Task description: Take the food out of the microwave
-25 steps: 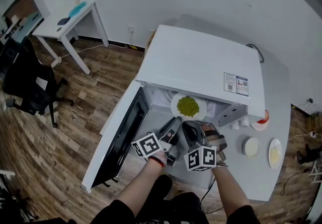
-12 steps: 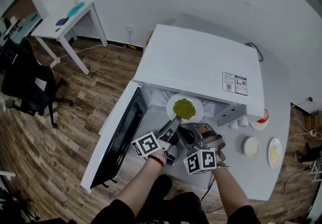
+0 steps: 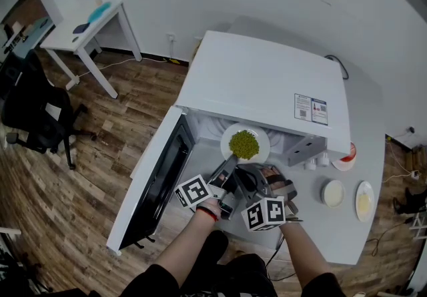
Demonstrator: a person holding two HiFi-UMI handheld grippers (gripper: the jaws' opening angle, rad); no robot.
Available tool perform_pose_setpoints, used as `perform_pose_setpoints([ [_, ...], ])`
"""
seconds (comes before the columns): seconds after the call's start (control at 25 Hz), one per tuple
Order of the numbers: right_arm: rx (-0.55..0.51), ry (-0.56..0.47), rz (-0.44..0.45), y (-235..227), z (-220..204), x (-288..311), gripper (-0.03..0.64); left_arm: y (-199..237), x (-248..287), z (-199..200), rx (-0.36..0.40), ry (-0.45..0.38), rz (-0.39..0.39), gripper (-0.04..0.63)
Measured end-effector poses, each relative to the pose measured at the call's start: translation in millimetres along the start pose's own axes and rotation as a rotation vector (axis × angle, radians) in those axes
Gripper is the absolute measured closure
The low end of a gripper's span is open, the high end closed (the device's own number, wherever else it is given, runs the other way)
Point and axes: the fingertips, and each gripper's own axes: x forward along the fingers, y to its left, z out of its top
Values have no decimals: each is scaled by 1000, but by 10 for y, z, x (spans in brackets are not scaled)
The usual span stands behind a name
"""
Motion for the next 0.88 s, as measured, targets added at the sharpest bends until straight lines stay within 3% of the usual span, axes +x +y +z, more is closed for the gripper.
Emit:
perform_pose_setpoints([
  [0.16,72,6,-32,-57,-6,-67,569,52,-9,26,-24,-13,19,542],
  [0.24,170,10,-73,-140,-49,-138,569,81,-19,37,-35,-17,27,549],
  [0.48,760,35,-185,-345,-479,-313,569,88,-36,52,-72,-27,11,555],
  [0.6,881,69,-208,-315,-622,-349,559,113,-52,56,-58,-21,30,557],
  [0.68,969,65,-198,-254,-650,-335,510,120,-50,56,-62,-22,31,558],
  [0.88,1335,-15,-161,-160,-681,-274,456,112,-61,57,-69,-21,30,558],
])
